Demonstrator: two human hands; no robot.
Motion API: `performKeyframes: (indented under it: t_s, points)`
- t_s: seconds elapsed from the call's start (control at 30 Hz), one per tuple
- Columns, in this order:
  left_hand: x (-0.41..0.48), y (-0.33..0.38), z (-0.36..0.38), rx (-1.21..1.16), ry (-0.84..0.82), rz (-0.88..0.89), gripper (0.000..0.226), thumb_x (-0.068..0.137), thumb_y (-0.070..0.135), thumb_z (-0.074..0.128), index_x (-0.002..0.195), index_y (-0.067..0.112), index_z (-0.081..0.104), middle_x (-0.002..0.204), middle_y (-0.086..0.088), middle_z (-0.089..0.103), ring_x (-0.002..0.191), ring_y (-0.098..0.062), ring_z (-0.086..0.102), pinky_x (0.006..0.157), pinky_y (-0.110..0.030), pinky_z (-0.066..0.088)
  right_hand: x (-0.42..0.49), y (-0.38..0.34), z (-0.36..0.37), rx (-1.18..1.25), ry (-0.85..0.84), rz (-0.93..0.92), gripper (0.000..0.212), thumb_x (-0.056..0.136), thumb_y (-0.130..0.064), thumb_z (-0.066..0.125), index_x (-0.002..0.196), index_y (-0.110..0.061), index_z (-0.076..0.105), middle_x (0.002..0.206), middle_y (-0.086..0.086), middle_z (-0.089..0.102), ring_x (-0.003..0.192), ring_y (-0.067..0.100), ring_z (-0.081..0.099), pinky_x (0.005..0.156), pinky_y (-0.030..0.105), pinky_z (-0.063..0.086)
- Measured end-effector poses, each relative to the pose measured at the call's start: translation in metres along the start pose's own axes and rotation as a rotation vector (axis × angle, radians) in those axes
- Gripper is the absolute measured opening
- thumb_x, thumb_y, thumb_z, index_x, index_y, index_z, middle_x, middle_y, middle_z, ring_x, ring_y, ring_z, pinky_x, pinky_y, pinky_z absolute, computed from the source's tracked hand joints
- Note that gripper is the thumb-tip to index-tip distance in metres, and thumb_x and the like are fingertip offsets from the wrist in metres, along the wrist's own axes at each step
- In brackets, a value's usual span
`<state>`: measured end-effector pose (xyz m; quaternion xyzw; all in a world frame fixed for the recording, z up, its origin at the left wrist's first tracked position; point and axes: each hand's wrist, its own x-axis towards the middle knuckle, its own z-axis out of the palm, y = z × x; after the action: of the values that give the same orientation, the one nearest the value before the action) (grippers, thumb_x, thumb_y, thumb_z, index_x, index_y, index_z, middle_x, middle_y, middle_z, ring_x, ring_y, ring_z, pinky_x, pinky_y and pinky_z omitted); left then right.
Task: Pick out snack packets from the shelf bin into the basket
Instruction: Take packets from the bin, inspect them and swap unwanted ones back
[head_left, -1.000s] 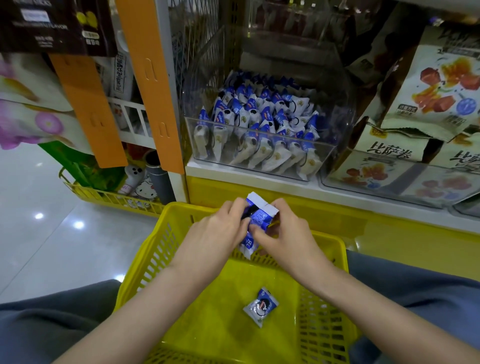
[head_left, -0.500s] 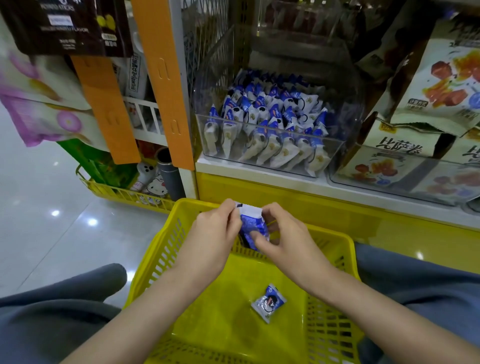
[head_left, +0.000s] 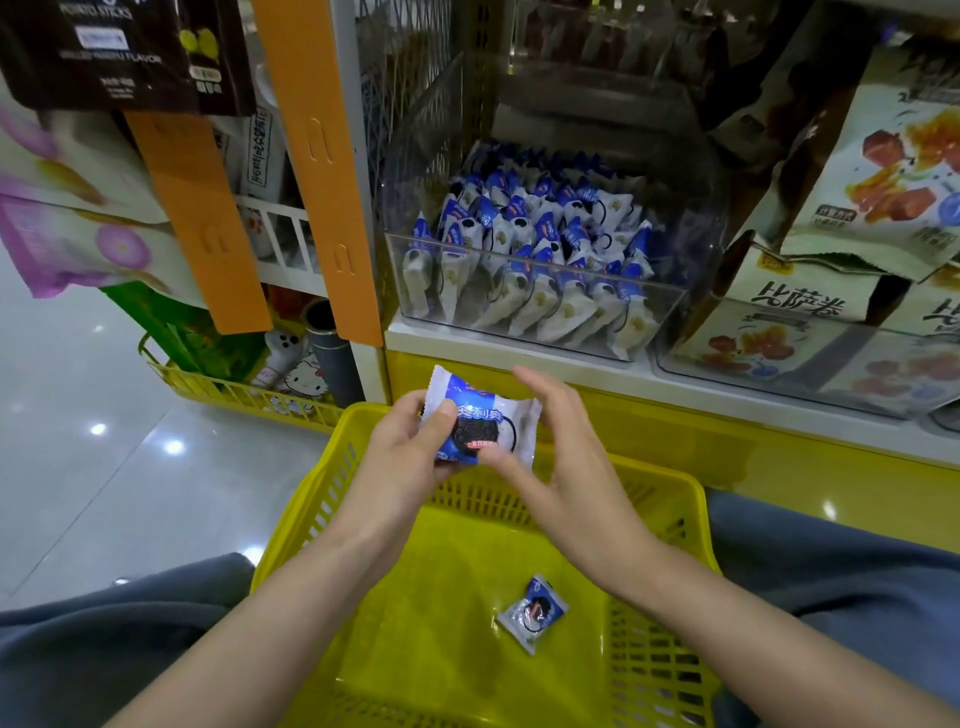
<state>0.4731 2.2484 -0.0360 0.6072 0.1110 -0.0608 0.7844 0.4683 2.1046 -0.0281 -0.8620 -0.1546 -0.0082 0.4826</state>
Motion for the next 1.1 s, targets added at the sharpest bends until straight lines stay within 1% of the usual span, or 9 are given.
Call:
performKeyframes:
  t_s: [0.07, 0.2, 0.33, 0.53, 0.63, 0.77, 0.87, 0.97, 1.1]
  points:
    - [0.001, 0.0, 0.0, 0.006, 0.0, 0.03, 0.023, 0.097, 0.019, 0.041, 0.11, 0.01, 0.058, 0.1, -0.006, 0.071, 0.088, -0.015, 0.069, 0.075, -0.025, 0.056, 0.006, 0.0, -0.001, 0.096, 0.064, 0.19, 0.053, 0.089, -0.029, 0.056, 0.136, -0.021, 0.034, 0.131, -0.008, 0.042, 0.116, -0.003, 0.042, 0.098, 0.012, 0.036]
    - [0.002, 0.0, 0.0, 0.039, 0.006, 0.07, 0.024, 0.098, 0.019, 0.039, 0.104, 0.013, 0.061, 0.091, 0.0, 0.073, 0.083, -0.011, 0.069, 0.07, -0.02, 0.055, 0.014, -0.004, -0.006, 0.55, -0.044, 0.493, 0.021, 0.093, -0.018, 0.05, 0.109, -0.006, 0.058, 0.099, 0.009, 0.067, 0.075, 0.005, 0.063, 0.064, 0.019, 0.055]
    - [0.004, 0.002, -0.002, 0.05, 0.013, 0.07, 0.028, 0.099, 0.021, 0.038, 0.096, 0.012, 0.064, 0.089, -0.003, 0.074, 0.083, -0.015, 0.069, 0.072, -0.024, 0.056, 0.013, -0.007, -0.007, 0.636, -0.013, 0.498, 0.01, 0.091, -0.012, 0.052, 0.092, -0.008, 0.061, 0.086, 0.009, 0.069, 0.066, 0.009, 0.066, 0.06, 0.024, 0.058]
    - [0.002, 0.006, 0.0, -0.142, -0.08, -0.004, 0.035, 0.082, 0.027, 0.058, 0.11, 0.004, 0.06, 0.103, -0.009, 0.071, 0.093, -0.018, 0.067, 0.077, -0.028, 0.055, 0.008, -0.003, -0.007, 0.791, 0.061, 0.497, 0.015, 0.09, -0.011, 0.054, 0.099, 0.0, 0.057, 0.093, 0.015, 0.071, 0.075, 0.015, 0.07, 0.062, 0.025, 0.057]
    - [-0.001, 0.005, 0.006, -0.04, -0.086, 0.014, 0.046, 0.074, 0.019, 0.067, 0.117, 0.008, 0.056, 0.108, -0.008, 0.07, 0.098, -0.02, 0.067, 0.084, -0.033, 0.054, 0.008, -0.004, -0.008, 0.798, 0.045, 0.486, 0.014, 0.089, -0.009, 0.056, 0.102, -0.004, 0.052, 0.089, 0.007, 0.073, 0.076, 0.014, 0.07, 0.06, 0.021, 0.055]
    - [0.004, 0.015, 0.002, -0.004, 0.012, 0.08, 0.03, 0.082, 0.009, 0.064, 0.11, 0.018, 0.061, 0.102, -0.005, 0.071, 0.089, -0.017, 0.069, 0.069, -0.026, 0.056, 0.01, -0.01, -0.006, 0.642, -0.023, 0.382, 0.022, 0.086, 0.002, 0.056, 0.099, -0.013, 0.047, 0.078, 0.006, 0.067, 0.065, 0.012, 0.068, 0.062, 0.023, 0.057]
    - [0.01, 0.028, -0.008, 0.011, -0.009, 0.107, 0.024, 0.083, 0.013, 0.064, 0.105, 0.023, 0.063, 0.1, 0.001, 0.072, 0.092, -0.015, 0.068, 0.078, -0.034, 0.055, 0.021, -0.017, -0.018, 0.423, 0.007, 0.227, 0.022, 0.087, -0.001, 0.056, 0.098, -0.021, 0.054, 0.089, 0.001, 0.066, 0.078, 0.005, 0.065, 0.074, 0.021, 0.055]
    - [0.016, 0.037, -0.016, 0.021, -0.023, 0.134, 0.026, 0.084, 0.017, 0.064, 0.108, 0.026, 0.063, 0.102, 0.003, 0.071, 0.095, -0.011, 0.067, 0.078, -0.028, 0.054, 0.055, -0.031, -0.049, 0.192, 0.164, 0.02, 0.021, 0.089, -0.01, 0.057, 0.101, -0.027, 0.058, 0.101, -0.007, 0.064, 0.093, 0.001, 0.061, 0.086, 0.016, 0.049]
    - [0.021, 0.043, -0.021, 0.021, -0.018, 0.139, 0.027, 0.083, 0.021, 0.065, 0.109, 0.028, 0.061, 0.102, 0.007, 0.072, 0.094, -0.006, 0.067, 0.071, -0.017, 0.05, 0.129, -0.039, -0.076, -0.25, 0.21, -0.025, 0.02, 0.093, -0.02, 0.053, 0.11, -0.021, 0.063, 0.1, -0.011, 0.062, 0.087, -0.004, 0.056, 0.073, -0.001, 0.04]
